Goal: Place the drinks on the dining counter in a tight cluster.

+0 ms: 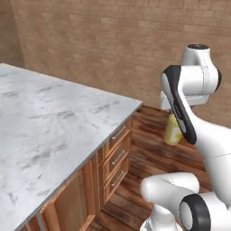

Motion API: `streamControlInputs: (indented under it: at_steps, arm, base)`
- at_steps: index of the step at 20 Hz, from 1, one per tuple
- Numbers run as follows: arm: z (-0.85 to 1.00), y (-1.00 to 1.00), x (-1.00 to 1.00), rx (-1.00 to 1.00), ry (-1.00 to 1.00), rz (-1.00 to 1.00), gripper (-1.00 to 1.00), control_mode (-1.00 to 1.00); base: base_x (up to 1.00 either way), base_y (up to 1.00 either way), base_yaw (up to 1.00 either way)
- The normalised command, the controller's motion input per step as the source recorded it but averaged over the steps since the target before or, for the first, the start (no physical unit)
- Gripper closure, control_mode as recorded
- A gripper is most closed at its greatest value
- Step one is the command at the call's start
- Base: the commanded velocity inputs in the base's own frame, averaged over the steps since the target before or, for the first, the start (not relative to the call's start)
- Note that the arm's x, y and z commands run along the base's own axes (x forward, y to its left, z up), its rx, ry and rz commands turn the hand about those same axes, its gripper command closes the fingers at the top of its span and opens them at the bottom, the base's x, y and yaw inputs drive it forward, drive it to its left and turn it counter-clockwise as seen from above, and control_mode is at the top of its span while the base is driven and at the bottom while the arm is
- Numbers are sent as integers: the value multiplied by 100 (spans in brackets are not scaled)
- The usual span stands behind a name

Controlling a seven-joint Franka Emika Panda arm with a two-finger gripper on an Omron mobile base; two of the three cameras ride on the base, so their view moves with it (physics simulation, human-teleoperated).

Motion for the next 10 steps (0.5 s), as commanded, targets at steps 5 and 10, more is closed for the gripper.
streamControlInputs:
  at_steps: [5, 10]
  arm:
    - [0, 0, 0, 0, 0, 0, 100, 100]
    - [0, 0, 0, 0, 0, 0, 100, 100]
  base:
    - [-77, -2, 68]
    - [-59, 0, 65]
